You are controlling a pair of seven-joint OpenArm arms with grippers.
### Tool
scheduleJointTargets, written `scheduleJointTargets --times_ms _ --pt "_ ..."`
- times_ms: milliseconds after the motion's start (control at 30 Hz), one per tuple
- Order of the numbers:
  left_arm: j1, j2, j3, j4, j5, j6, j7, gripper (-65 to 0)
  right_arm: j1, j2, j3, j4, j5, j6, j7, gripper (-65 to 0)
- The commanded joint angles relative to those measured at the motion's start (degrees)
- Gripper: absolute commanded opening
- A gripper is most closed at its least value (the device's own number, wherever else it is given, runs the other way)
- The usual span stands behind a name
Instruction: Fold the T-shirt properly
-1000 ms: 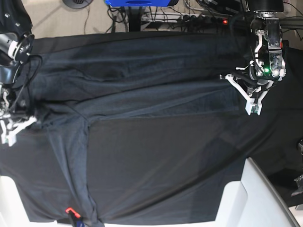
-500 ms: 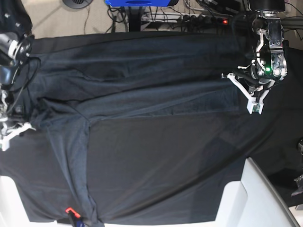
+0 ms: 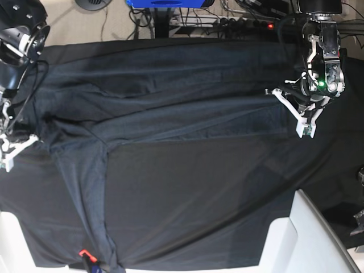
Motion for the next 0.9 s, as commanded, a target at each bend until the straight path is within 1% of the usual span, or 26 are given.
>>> scheduleJointTargets --times_ms 0,200,367,467,600,867 --pt "-0.5 -0.7 -0.3 1.0 0.3 0.2 -0.6 -65.0 1.3 0.9 0.1 1.0 0.4 0.0 1.1 -64.8" --pt "-0.5 -0.7 -0.3 1.0 0.3 0.2 -0.6 -65.0 1.3 0.8 0.1 0.9 0.4 0.0 1.0 -64.8" --pt "-0.5 -0.7 -0.3 0.9 0.3 0.2 -0.6 -65.0 1.3 -0.2 0.1 0.9 0.4 0.1 0.9 -64.8" --pt "-0.5 -0.7 -0.3 0.9 0.3 0.2 -0.6 -65.0 1.2 -0.3 0.1 0.9 0.4 0.1 -0.9 -64.8" --pt "-0.5 -0.7 -0.3 0.9 0.3 0.2 -0.6 -65.0 1.2 -1.3 0.0 0.9 0.4 0.1 -0.7 -64.8" --pt "-0.5 -0.7 -0.3 0.9 0.3 0.2 -0.6 -65.0 1.3 -1.0 0.0 0.9 0.4 0.1 -0.6 -64.8"
